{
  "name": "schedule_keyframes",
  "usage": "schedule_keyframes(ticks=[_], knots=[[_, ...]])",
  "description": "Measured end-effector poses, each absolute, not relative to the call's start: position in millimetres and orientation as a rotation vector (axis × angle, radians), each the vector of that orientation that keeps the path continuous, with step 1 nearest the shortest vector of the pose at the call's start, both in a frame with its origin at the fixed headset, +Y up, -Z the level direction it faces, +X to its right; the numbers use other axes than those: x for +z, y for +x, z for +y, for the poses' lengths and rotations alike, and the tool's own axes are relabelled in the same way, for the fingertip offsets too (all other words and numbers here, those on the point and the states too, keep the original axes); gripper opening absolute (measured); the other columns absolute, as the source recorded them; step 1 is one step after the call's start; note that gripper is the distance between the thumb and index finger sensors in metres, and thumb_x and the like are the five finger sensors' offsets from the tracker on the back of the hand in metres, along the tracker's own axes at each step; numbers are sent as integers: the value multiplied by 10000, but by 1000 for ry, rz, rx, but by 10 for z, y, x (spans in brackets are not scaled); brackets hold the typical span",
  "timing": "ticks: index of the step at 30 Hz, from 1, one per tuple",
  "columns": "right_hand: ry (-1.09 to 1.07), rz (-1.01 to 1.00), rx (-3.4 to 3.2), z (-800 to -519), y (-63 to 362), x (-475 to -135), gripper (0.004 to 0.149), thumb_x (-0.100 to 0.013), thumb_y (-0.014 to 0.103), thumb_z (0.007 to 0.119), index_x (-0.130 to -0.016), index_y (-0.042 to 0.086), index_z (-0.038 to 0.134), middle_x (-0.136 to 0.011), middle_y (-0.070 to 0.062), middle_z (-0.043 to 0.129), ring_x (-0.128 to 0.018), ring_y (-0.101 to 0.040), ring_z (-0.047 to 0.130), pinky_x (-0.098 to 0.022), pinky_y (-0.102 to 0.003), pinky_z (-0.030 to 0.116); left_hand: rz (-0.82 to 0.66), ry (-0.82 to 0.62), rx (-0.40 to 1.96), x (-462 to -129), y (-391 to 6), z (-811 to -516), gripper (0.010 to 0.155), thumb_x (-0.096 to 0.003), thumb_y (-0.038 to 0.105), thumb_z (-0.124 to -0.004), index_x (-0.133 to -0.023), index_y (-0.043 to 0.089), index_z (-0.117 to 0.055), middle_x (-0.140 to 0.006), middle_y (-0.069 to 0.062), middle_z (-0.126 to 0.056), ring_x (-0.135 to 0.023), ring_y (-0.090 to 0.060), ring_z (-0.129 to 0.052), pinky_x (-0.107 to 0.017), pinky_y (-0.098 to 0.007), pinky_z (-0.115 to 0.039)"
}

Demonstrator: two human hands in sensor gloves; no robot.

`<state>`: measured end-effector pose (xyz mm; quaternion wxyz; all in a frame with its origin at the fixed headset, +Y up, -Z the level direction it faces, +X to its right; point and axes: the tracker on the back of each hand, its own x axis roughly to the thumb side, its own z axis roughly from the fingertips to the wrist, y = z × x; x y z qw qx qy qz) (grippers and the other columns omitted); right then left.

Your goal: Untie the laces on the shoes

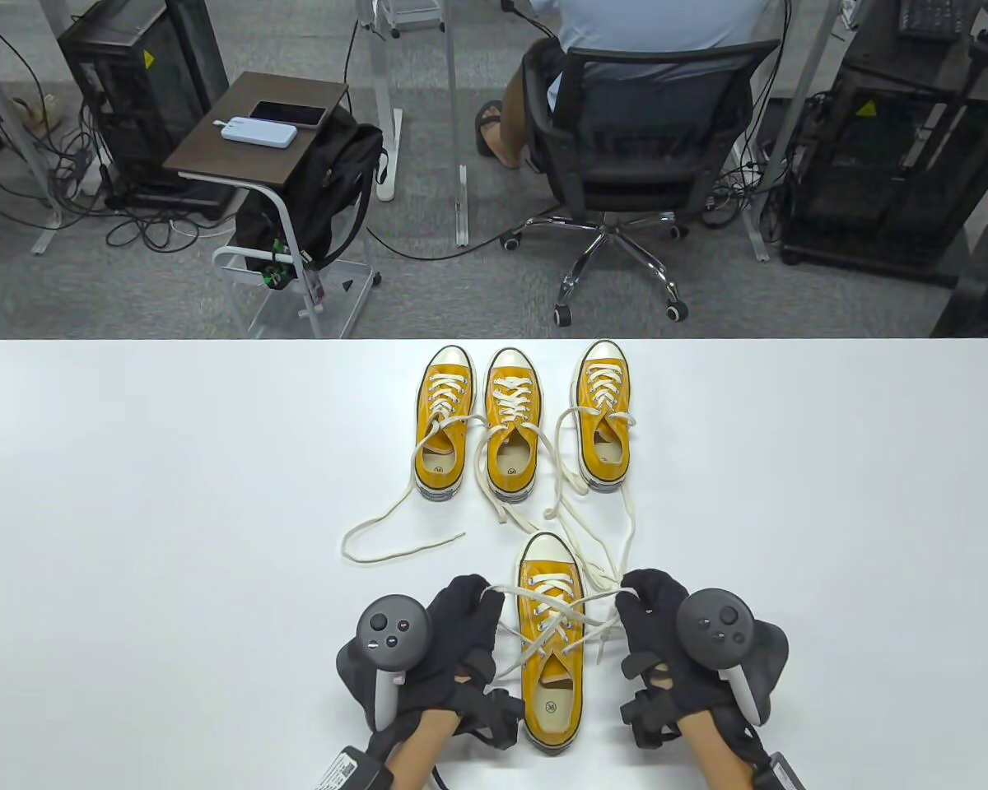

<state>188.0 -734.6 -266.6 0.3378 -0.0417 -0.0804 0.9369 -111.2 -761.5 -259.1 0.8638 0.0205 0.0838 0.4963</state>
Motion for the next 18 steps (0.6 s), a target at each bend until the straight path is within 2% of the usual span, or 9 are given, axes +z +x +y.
schedule_keyframes(ticks=[4, 9, 11, 13, 18], knots=[[-143, -211, 2427, -7346, 1931, -2678, 399, -450, 363, 822, -808, 188, 799, -736, -148, 952, -463, -358, 997, -368, -542, 799, 193, 53, 1043, -2602, -1130, -7610, 415, -482, 354, -758, -888, 270, -782, -854, -63, -880, -629, -336, -956, -446, -500, -819], [-206, -212, 2402, -7353, 2028, -2689, 395, -446, 442, 811, -765, 209, 795, -744, -157, 944, -464, -355, 996, -366, -538, 800, 226, 58, 1055, -2612, -1199, -7625, 408, -478, 440, -761, -843, 267, -812, -826, -62, -901, -618, -348, -961, -439, -505, -819], [-223, -176, 2385, -7366, 2060, -2703, 394, -447, 422, 816, -772, 201, 794, -753, -163, 938, -469, -361, 992, -368, -543, 796, 235, 74, 1065, -2616, -1232, -7646, 399, -477, 465, -753, -813, 270, -843, -786, -51, -935, -591, -340, -981, -424, -501, -830], [-243, -164, 2366, -7374, 2081, -2709, 412, -464, 357, 801, -832, 173, 775, -768, -171, 929, -472, -364, 989, -371, -545, 793, 247, 59, 1066, -2618, -1245, -7659, 395, -479, 457, -752, -816, 273, -844, -795, -55, -934, -598, -343, -980, -428, -502, -830], [-281, -139, 2346, -7383, 2159, -2734, 402, -460, 335, 813, -826, 174, 776, -769, -170, 928, -476, -362, 988, -374, -545, 792, 293, 90, 1059, -2636, -1306, -7661, 420, -485, 345, -752, -894, 256, -774, -868, -75, -871, -638, -345, -958, -444, -501, -821]])
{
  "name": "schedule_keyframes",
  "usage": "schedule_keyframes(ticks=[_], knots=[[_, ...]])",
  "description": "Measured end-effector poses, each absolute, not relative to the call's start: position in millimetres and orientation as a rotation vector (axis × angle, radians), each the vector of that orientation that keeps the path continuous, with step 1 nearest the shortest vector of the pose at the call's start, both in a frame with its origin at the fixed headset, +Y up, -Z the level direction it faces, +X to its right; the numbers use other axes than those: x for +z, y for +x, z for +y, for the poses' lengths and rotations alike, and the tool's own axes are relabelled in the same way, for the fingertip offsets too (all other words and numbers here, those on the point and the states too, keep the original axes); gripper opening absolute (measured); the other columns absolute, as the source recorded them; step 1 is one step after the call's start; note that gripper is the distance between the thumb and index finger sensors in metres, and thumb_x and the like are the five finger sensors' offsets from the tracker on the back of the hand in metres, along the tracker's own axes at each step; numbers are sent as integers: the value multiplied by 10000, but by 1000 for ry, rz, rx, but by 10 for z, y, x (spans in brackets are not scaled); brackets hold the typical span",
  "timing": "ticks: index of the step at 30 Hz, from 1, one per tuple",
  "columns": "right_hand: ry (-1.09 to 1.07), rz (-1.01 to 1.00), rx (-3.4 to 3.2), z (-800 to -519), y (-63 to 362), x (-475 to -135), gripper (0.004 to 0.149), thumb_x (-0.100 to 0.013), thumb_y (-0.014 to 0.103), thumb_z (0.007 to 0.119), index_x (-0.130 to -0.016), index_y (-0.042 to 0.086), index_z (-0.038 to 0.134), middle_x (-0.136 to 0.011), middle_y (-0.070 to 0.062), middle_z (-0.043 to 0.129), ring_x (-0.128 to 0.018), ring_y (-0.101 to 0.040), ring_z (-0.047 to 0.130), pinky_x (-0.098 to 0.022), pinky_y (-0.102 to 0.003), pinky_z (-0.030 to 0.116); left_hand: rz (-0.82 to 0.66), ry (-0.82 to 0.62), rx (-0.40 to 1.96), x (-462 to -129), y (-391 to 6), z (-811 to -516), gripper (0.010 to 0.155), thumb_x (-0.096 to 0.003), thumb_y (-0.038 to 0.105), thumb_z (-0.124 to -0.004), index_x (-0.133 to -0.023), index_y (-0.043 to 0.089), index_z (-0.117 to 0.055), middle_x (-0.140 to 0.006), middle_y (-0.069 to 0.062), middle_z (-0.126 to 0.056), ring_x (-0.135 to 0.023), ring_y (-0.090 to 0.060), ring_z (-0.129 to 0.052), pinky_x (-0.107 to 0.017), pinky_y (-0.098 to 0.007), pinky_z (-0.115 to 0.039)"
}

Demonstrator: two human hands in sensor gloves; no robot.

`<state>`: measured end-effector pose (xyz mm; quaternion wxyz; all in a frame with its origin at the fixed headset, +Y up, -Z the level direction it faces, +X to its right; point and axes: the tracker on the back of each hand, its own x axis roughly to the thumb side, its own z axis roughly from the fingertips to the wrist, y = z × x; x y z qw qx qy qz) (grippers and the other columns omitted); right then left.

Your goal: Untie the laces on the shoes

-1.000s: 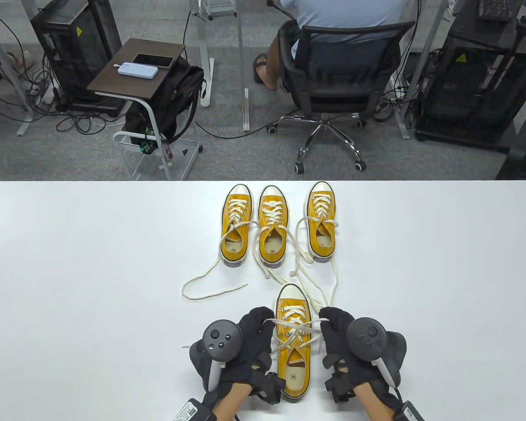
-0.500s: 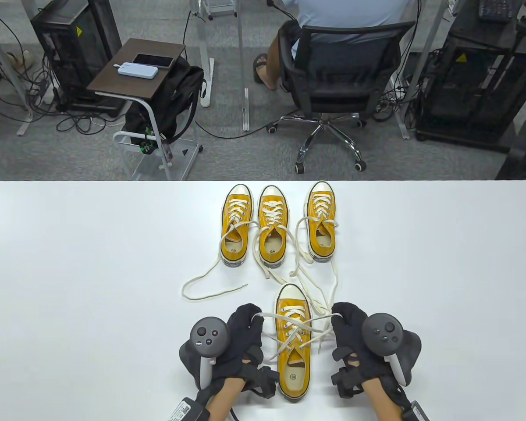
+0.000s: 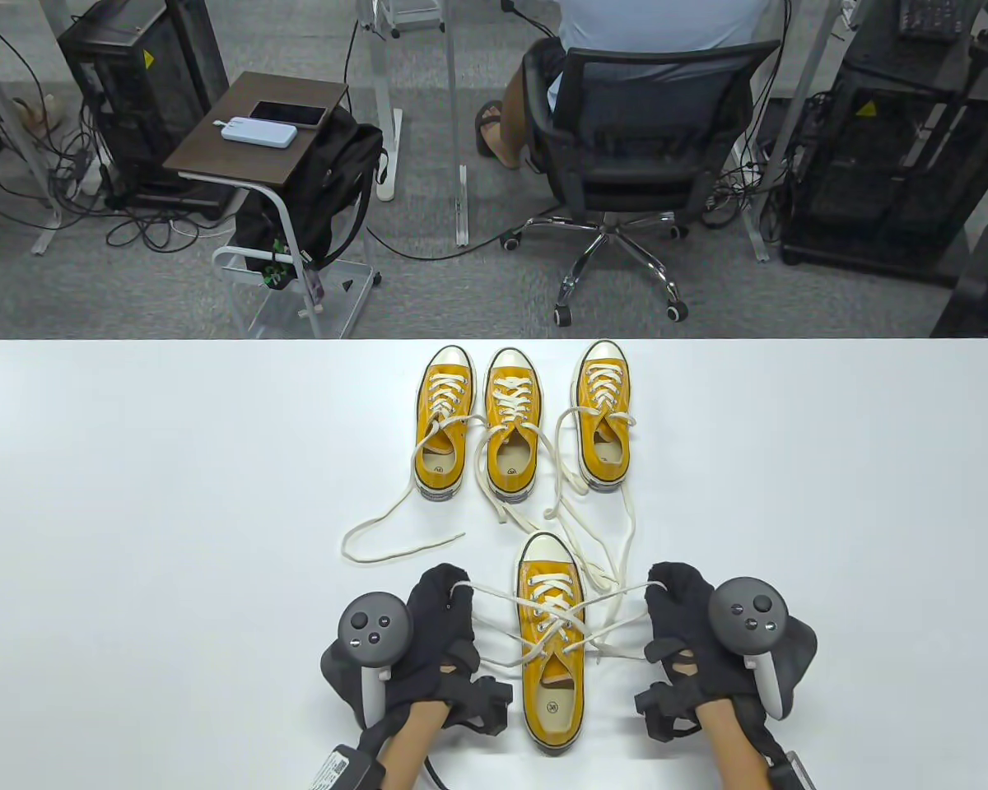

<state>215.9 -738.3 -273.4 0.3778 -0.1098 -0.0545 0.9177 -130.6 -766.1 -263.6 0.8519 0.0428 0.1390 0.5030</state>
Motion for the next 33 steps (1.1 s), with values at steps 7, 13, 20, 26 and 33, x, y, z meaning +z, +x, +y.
schedule_keyframes(ticks=[7, 13, 20, 26, 33], knots=[[-373, -136, 2287, -7429, 2305, -2751, 404, -452, 409, 815, -790, 192, 774, -774, -179, 920, -477, -366, 984, -369, -542, 791, 362, 88, 1071, -2662, -1436, -7727, 418, -482, 442, -748, -859, 263, -782, -867, -77, -870, -644, -353, -953, -446, -503, -818], [-433, -130, 2240, -7449, 2408, -2762, 409, -462, 382, 801, -817, 182, 762, -792, -188, 904, -484, -367, 980, -374, -541, 789, 410, 94, 1070, -2682, -1536, -7750, 416, -492, 407, -728, -875, 253, -776, -890, -92, -853, -660, -363, -943, -451, -505, -813], [-515, -96, 2118, -7485, 2593, -2764, 402, -470, 383, 786, -814, 177, 758, -810, -205, 888, -491, -371, 973, -373, -542, 785, 468, 109, 1069, -2702, -1680, -7784, 418, -494, 391, -720, -881, 240, -769, -893, -103, -844, -662, -370, -936, -452, -509, -808], [-548, -92, 2034, -7495, 2669, -2749, 405, -477, 374, 768, -820, 162, 722, -847, -231, 842, -506, -376, 958, -384, -546, 773, 478, 123, 1017, -2712, -1744, -7785, 397, -491, 355, -723, -866, 244, -790, -866, -100, -859, -643, -359, -943, -442, -499, -816], [-534, -96, 2052, -7485, 2664, -2757, 404, -478, 333, 781, -833, 164, 685, -862, -224, 819, -510, -366, 957, -387, -540, 776, 487, 136, 990, -2713, -1776, -7767, 385, -484, 343, -738, -850, 252, -815, -852, -96, -877, -625, -351, -953, -430, -490, -823]])
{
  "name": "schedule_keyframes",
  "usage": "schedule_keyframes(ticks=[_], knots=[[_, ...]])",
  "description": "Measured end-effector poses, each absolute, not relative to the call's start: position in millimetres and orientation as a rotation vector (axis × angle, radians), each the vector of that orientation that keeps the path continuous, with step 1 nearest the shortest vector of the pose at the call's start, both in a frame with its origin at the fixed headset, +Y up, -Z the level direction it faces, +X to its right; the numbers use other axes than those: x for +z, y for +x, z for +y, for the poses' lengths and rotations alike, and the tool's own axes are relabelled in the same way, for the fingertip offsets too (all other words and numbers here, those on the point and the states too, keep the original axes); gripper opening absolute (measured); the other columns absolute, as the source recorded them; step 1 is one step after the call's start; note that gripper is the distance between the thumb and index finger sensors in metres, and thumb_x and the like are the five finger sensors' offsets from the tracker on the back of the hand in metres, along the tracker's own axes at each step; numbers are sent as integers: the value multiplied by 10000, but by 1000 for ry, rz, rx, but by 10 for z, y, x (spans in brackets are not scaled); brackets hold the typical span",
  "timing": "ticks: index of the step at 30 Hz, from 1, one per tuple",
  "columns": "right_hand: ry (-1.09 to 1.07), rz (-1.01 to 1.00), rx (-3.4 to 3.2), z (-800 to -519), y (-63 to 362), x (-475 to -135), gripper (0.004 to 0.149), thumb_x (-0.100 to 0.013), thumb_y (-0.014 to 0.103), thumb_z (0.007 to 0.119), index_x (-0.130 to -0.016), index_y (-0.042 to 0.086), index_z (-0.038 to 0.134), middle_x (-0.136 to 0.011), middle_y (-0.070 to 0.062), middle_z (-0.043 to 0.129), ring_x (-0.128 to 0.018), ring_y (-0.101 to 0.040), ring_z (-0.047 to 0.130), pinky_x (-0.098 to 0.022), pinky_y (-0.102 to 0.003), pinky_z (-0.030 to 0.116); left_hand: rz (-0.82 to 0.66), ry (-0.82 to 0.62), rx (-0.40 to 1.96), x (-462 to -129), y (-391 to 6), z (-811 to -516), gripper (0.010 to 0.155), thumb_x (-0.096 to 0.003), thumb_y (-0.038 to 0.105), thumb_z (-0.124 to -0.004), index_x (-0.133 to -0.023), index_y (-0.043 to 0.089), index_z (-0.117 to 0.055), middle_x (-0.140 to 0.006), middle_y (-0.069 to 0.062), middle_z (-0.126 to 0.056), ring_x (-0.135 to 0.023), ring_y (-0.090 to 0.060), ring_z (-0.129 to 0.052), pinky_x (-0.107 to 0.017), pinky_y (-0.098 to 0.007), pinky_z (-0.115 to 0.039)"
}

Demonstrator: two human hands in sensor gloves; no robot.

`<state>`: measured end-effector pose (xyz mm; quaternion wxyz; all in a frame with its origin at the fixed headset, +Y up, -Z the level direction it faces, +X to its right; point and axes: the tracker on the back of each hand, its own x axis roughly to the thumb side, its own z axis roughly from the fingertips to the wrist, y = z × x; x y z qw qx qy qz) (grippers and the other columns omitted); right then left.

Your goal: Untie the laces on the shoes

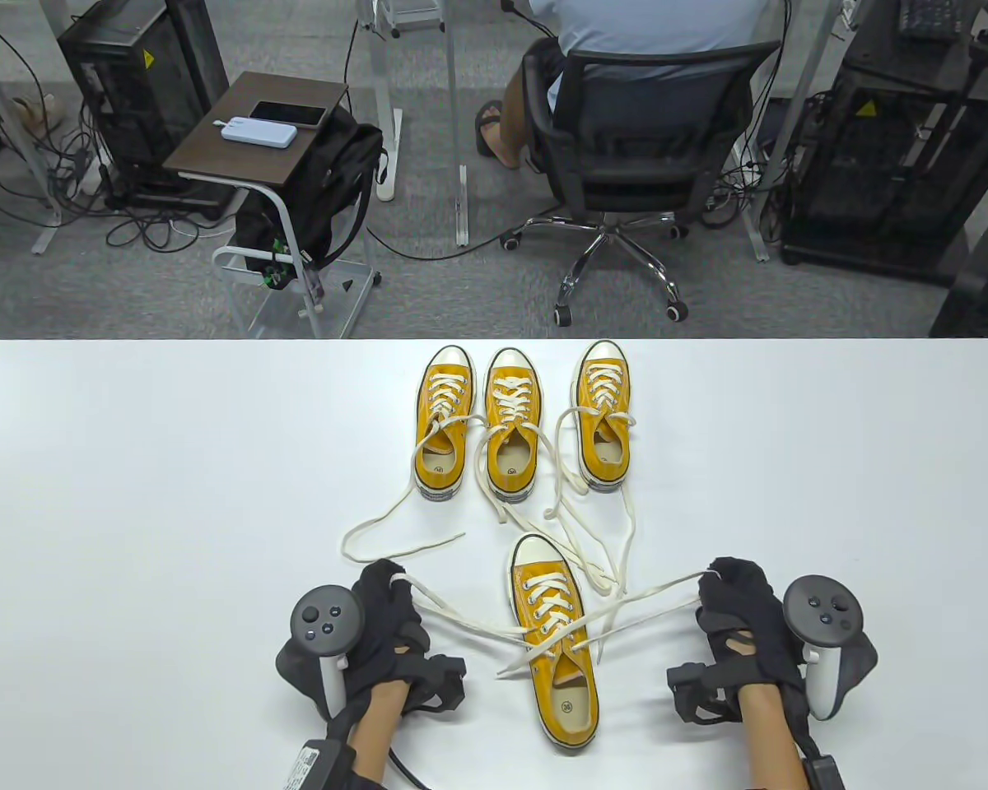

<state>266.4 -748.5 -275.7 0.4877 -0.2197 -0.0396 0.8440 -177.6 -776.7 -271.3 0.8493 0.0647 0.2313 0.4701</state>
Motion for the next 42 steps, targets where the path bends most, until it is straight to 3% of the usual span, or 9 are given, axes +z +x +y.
schedule_keyframes(ticks=[7, 11, 14, 20, 24, 29, 32, 34, 42], knots=[[-624, -149, 2126, -7507, 2727, -2753, 388, -473, 450, 762, -765, 201, 707, -819, -213, 855, -487, -359, 975, -366, -532, 794, 503, 137, 978, -2706, -1798, -7761, 389, -486, 343, -734, -854, 242, -809, -860, -102, -869, -635, -363, -945, -436, -498, -816], [-678, -196, 2098, -7508, 2816, -2733, 408, -489, 382, 734, -836, 175, 681, -859, -217, 828, -497, -358, 974, -370, -529, 795, 507, 137, 935, -2709, -1816, -7763, 395, -488, 349, -732, -861, 238, -800, -867, -107, -863, -643, -368, -940, -438, -503, -811], [-733, -230, 2020, -7513, 2937, -2707, 439, -488, 415, 736, -852, 177, 673, -872, -223, 816, -508, -364, 967, -375, -530, 790, 512, 137, 909, -2704, -1834, -7752, 400, -488, 359, -739, -865, 241, -801, -871, -105, -862, -646, -370, -938, -440, -506, -808], [-694, -231, 2138, -7481, 2911, -2712, 404, -436, 391, 856, -788, 194, 835, -655, -127, 966, -372, -320, 993, -309, -510, 809, 468, 136, 799, -2717, -1827, -7671, 403, -490, 380, -749, -842, 282, -921, -847, -100, -908, -640, -383, -941, -441, -522, -798], [-567, -179, 2304, -7465, 2682, -2764, 380, -390, 361, 917, -735, 204, 924, -578, -103, 1016, -336, -323, 1000, -296, -519, 811, 391, -152, 640, -2803, -1762, -7646, 499, -510, 340, -690, -986, 254, -811, -953, -129, -819, -750, -402, -869, -502, -533, -762], [-460, -82, 2481, -7467, 2443, -2793, 389, -436, 305, 857, -802, 182, 906, -680, -147, 999, -402, -357, 991, -336, -540, 794, 361, -257, 633, -2817, -1740, -7554, 564, -512, 243, -670, -1070, 171, -649, -1059, -189, -661, -855, -452, -749, -564, -556, -706], [-460, -91, 2503, -7466, 2420, -2792, 446, -464, 270, 806, -882, 116, 827, -749, -183, 955, -451, -375, 978, -363, -553, 781, 382, -272, 664, -2788, -1814, -7489, 600, -518, 291, -669, -1102, 181, -588, -1090, -200, -602, -889, -473, -703, -590, -572, -680], [-455, -113, 2508, -7450, 2430, -2775, 481, -477, 294, 778, -927, 124, 776, -820, -219, 903, -539, -410, 956, -412, -577, 758, 402, -260, 715, -2772, -1895, -7442, 615, -520, 338, -687, -1106, 172, -599, -1088, -212, -606, -888, -487, -698, -593, -581, -673], [-228, -175, 2557, -7110, 2207, -2661, 507, -471, 355, 793, -925, 130, 787, -855, -274, 865, -594, -465, 925, -439, -611, 728, 425, -247, 912, -2740, -2097, -7414, 613, -525, 437, -677, -1089, 196, -679, -1074, -230, -633, -881, -507, -702, -592, -592, -670]])
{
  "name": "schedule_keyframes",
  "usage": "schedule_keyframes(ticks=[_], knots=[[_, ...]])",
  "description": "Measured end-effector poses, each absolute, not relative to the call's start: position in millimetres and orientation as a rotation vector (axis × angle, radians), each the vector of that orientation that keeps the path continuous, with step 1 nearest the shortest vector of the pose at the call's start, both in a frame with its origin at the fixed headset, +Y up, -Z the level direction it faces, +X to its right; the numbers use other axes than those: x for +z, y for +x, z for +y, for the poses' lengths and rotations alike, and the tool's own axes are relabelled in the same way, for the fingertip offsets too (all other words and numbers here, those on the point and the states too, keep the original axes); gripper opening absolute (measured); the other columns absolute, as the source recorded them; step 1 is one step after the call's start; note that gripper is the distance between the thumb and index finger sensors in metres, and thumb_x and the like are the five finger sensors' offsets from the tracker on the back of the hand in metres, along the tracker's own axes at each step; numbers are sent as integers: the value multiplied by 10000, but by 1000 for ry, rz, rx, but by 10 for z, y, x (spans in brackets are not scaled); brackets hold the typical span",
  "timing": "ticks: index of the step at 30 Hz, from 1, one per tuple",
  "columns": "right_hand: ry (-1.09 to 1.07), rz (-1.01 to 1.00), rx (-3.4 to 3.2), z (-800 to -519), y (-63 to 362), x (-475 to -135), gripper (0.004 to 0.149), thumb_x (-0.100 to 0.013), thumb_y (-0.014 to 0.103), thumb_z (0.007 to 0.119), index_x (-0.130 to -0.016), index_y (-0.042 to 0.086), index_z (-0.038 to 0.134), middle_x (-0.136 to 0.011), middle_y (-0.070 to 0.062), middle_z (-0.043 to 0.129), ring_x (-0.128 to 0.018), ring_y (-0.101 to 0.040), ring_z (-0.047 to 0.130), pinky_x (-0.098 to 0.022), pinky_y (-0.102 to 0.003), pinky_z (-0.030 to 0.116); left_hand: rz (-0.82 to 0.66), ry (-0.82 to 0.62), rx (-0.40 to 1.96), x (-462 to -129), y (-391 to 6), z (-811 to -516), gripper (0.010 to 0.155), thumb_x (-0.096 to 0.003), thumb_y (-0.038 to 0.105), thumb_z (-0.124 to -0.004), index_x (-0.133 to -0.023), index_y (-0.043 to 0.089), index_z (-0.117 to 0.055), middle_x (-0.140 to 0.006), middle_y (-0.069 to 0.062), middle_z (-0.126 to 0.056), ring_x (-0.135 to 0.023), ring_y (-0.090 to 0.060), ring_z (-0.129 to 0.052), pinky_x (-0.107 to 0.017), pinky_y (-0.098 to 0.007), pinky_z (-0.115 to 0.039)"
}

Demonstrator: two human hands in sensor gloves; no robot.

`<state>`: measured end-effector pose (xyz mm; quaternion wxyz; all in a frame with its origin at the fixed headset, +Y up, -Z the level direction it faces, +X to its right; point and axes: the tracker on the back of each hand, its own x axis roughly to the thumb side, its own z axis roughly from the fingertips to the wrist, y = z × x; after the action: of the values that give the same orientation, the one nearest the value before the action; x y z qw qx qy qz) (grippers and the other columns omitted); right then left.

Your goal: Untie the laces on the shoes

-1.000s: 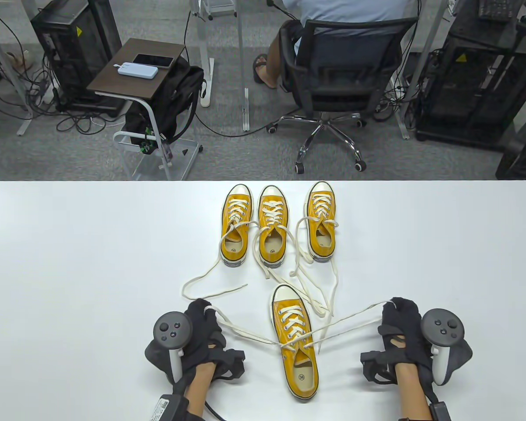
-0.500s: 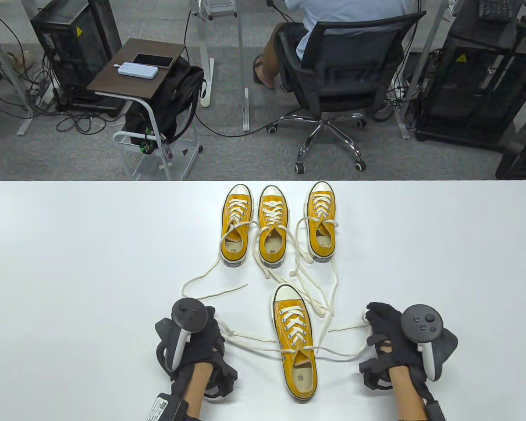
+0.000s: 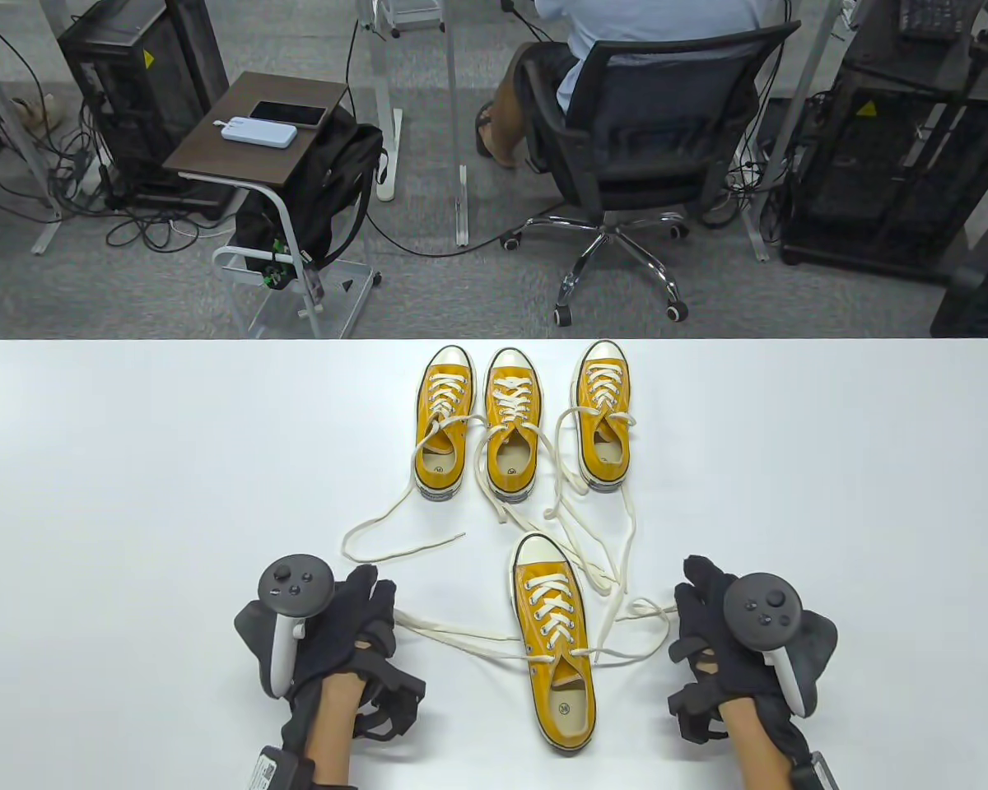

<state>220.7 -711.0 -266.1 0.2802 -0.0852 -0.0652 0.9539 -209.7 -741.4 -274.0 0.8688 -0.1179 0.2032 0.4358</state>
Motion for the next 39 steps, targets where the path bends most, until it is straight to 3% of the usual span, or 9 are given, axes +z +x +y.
schedule_keyframes(ticks=[3, 6, 9, 13, 16, 19, 21, 31, 39], knots=[[10, -168, 2605, -6866, 1948, -2547, 493, -472, 400, 791, -906, 169, 816, -764, -229, 928, -534, -436, 947, -413, -593, 745, 428, -254, 907, -2744, -2113, -7415, 618, -524, 452, -680, -1089, 200, -681, -1072, -232, -637, -881, -507, -702, -594, -592, -669], [318, 46, 2654, -6759, 1564, -2333, 486, -464, 453, 802, -861, 182, 868, -681, -212, 966, -471, -426, 959, -378, -586, 754, 426, -252, 905, -2747, -2116, -7413, 622, -523, 462, -681, -1087, 201, -685, -1069, -230, -645, -877, -507, -707, -592, -590, -672], [582, 332, 2880, -6911, 1183, -2126, 563, -435, 534, 805, -872, 185, 861, -633, -194, 977, -447, -416, 958, -372, -585, 752, 427, -252, 902, -2748, -2117, -7414, 622, -523, 463, -678, -1087, 202, -686, -1066, -230, -649, -876, -506, -710, -589, -589, -675], [746, 554, 3053, -7205, 937, -1987, 713, -398, 617, 806, -970, 196, 743, -648, -156, 960, -466, -384, 958, -389, -562, 759, 423, -265, 898, -2753, -2106, -7422, 622, -524, 467, -677, -1086, 201, -689, -1067, -229, -649, -876, -507, -708, -590, -587, -674], [772, 495, 3161, -7338, 856, -1975, 626, -389, 564, 852, -906, 215, 805, -617, -136, 975, -431, -370, 971, -364, -550, 772, 421, -274, 891, -2755, -2094, -7426, 624, -524, 471, -677, -1087, 202, -686, -1067, -232, -647, -877, -507, -707, -590, -588, -674], [797, 342, 3163, -7333, 839, -1952, 456, -392, 523, 859, -750, 246, 920, -536, -116, 1007, -363, -340, 996, -316, -524, 798, 415, -276, 886, -2758, -2083, -7423, 628, -524, 476, -677, -1088, 202, -686, -1068, -232, -647, -877, -507, -707, -590, -588, -674], [818, 227, 3165, -7289, 832, -1910, 419, -395, 511, 853, -719, 260, 939, -512, -121, 1017, -339, -324, 1002, -301, -513, 805, 410, -274, 881, -2764, -2076, -7418, 628, -523, 477, -676, -1088, 202, -686, -1067, -232, -648, -876, -508, -707, -590, -587, -674], [682, 28, 2996, -6907, 1037, -1922, 373, -393, 452, 853, -709, 271, 939, -498, -160, 995, -333, -315, 986, -297, -499, 799, 416, -275, 880, -2764, -2079, -7420, 629, -524, 479, -676, -1088, 201, -686, -1068, -234, -645, -877, -510, -704, -590, -587, -673], [461, -173, 2899, -6403, 1326, -2055, 375, -403, 425, 843, -731, 263, 922, -529, -186, 969, -364, -344, 960, -323, -519, 772, 416, -273, 886, -2770, -2085, -7423, 630, -524, 480, -676, -1088, 200, -688, -1068, -233, -645, -878, -510, -703, -591, -588, -672]])
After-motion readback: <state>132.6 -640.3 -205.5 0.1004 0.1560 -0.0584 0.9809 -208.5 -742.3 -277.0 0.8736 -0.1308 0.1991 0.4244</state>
